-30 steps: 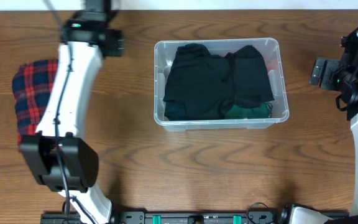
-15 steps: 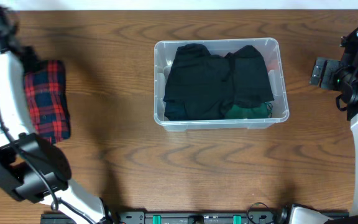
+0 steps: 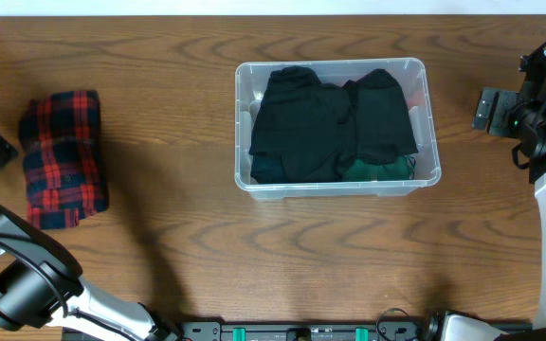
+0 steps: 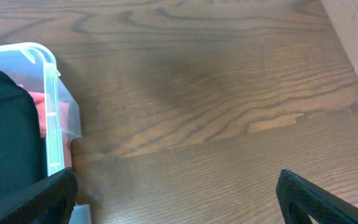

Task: Pack container
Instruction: 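Move the left gripper out to the plaid shirt on the left, then lower the left gripper onto the plaid shirt and grasp it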

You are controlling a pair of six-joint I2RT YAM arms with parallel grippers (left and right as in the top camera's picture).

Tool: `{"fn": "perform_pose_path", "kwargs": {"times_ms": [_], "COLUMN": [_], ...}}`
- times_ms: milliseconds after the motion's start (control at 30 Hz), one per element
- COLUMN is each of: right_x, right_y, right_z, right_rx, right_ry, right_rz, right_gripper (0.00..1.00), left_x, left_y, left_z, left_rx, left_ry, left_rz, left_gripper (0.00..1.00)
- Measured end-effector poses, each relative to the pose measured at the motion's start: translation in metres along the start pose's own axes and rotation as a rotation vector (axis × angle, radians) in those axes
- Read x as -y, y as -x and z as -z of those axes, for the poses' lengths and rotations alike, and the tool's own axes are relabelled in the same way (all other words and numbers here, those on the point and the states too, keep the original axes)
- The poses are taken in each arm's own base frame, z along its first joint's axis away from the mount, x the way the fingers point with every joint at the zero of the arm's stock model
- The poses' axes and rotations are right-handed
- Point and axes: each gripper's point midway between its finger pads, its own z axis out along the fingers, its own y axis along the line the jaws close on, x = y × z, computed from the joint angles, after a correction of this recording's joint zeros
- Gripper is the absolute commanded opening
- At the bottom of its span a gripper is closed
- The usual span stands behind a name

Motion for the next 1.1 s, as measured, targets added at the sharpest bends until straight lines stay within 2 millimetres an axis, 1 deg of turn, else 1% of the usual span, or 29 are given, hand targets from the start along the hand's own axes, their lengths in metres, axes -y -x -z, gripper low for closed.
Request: {"fn": "perform_pose_path", "kwargs": {"times_ms": [67, 100, 133, 200, 233, 300, 333, 367, 567, 733, 833, 933, 1100], "right_x": [0.0, 0.0, 0.0, 0.0, 0.0, 0.0, 0.0, 0.0, 0.0, 0.0, 0.0, 0.0, 0.0], "right_y": [0.0, 0.0, 0.0, 0.0, 0.0, 0.0, 0.0, 0.0, 0.0, 0.0, 0.0, 0.0, 0.0], "right_z": [0.0, 0.0, 0.0, 0.0, 0.0, 0.0, 0.0, 0.0, 0.0, 0.0, 0.0, 0.0, 0.0], "right_rx": [0.0, 0.0, 0.0, 0.0, 0.0, 0.0, 0.0, 0.0, 0.0, -0.001, -0.001, 0.0, 0.0], "right_ry": [0.0, 0.0, 0.0, 0.0, 0.0, 0.0, 0.0, 0.0, 0.0, 0.0, 0.0, 0.0, 0.0], "right_rz": [0.0, 0.0, 0.0, 0.0, 0.0, 0.0, 0.0, 0.0, 0.0, 0.0, 0.0, 0.0, 0.0], "right_gripper": [0.99, 0.99, 0.99, 0.99, 0.99, 0.99, 0.99, 0.99, 0.99, 0.99, 0.99, 0.99, 0.99], "left_x": [-0.006, -0.007, -0.009, -0.011, -0.012, -0.013, -0.013, -0.013, -0.011, 0.001, 0.012, 0.018, 0.021], "left_y": [-0.012, -0.016, -0.021, -0.03, -0.034, -0.04, -0.042, -0.044, -0.044, -0.041, -0.048, -0.059, -0.068], "left_z": [-0.014, -0.018, -0.024, -0.034, -0.038, -0.043, -0.045, -0.047, -0.051, -0.055, -0.064, -0.074, -0.076], "left_rx": [-0.013, -0.017, -0.021, -0.024, -0.026, -0.028, -0.029, -0.026, -0.007, 0.005, -0.02, -0.057, -0.091], "left_ry": [0.003, 0.003, 0.005, 0.005, 0.006, 0.007, 0.007, 0.006, 0.0, -0.068, -0.117, -0.143, -0.158], "left_rz": [0.015, 0.019, 0.032, 0.044, 0.052, 0.059, 0.062, 0.057, 0.06, 0.02, -0.017, -0.043, -0.057], "left_gripper": [0.94, 0.86, 0.7, 0.47, 0.38, 0.24, 0.13, 0.06, 0.06, 0.06, 0.06, 0.06, 0.06]}}
